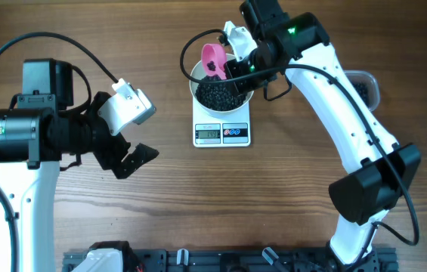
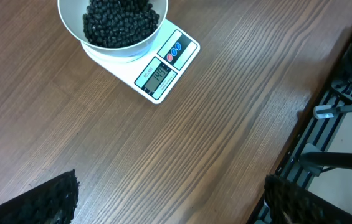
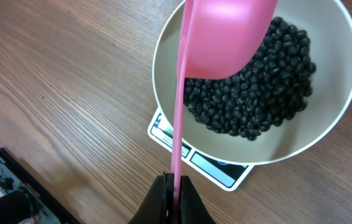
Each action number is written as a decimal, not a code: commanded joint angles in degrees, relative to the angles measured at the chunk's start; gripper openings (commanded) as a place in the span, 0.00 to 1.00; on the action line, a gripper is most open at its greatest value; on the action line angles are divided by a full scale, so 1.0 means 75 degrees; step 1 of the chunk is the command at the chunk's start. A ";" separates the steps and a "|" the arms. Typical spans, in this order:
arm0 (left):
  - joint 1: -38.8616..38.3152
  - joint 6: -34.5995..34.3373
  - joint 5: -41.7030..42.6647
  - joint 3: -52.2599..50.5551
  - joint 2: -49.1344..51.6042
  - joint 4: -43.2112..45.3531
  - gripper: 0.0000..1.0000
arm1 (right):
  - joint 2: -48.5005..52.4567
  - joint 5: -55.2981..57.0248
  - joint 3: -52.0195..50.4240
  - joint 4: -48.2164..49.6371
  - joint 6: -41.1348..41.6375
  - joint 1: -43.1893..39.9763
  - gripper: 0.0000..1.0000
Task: Scoop item into bowl and weigh 150g on scale
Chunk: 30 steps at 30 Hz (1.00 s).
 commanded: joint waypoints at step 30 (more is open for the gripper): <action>0.0041 0.0073 0.0055 0.0108 -0.0076 -0.0009 1.00 | -0.0600 0.1894 0.0300 -0.0530 0.0361 0.0134 0.04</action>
